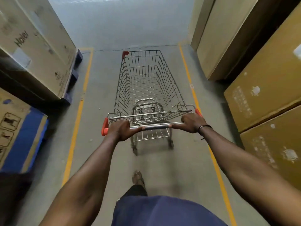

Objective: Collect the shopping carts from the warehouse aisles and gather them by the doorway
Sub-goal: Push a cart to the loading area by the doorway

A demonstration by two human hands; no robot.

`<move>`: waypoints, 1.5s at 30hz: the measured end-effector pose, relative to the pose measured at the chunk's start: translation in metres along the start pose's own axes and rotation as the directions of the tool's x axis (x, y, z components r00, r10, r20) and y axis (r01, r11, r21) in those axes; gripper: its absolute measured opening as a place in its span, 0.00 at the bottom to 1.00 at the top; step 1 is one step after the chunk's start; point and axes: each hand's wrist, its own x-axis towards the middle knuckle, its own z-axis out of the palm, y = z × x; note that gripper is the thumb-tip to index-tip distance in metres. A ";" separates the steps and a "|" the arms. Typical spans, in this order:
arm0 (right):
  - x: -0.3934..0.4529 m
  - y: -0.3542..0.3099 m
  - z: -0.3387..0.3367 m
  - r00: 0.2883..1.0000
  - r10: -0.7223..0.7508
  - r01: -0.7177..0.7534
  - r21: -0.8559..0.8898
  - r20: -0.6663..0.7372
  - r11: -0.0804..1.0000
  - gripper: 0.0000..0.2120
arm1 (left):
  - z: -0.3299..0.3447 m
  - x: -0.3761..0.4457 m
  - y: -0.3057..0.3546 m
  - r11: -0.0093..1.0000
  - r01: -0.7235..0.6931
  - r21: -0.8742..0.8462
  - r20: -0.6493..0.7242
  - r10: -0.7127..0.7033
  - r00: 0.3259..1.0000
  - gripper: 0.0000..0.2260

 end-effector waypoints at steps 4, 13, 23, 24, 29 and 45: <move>0.063 -0.022 -0.020 0.999 0.043 -0.043 0.006 -0.002 0.999 0.52 | -0.024 0.064 -0.048 0.998 -0.051 0.022 0.039 0.050 0.998 0.46; 0.211 -0.055 -0.068 0.994 0.109 -0.109 0.027 -0.006 0.994 0.47 | -0.072 0.217 -0.146 0.989 -0.136 0.061 0.011 0.136 0.991 0.46; 0.425 -0.029 -0.141 0.994 0.107 -0.106 0.031 -0.013 0.994 0.52 | -0.137 0.420 -0.208 0.993 -0.113 0.034 0.041 0.111 0.993 0.43; 0.445 -0.026 -0.148 0.994 0.107 -0.107 0.024 -0.016 0.994 0.52 | -0.144 0.439 -0.214 0.994 -0.105 0.021 0.060 0.104 0.993 0.42; 0.552 -0.015 -0.187 0.995 0.093 -0.092 0.025 -0.032 0.995 0.47 | -0.176 0.546 -0.250 0.994 -0.111 -0.003 0.048 0.111 0.993 0.43; 0.892 0.010 -0.306 0.988 0.154 -0.155 0.062 0.027 0.986 0.46 | -0.279 0.887 -0.366 0.987 -0.157 0.039 0.039 0.156 0.987 0.45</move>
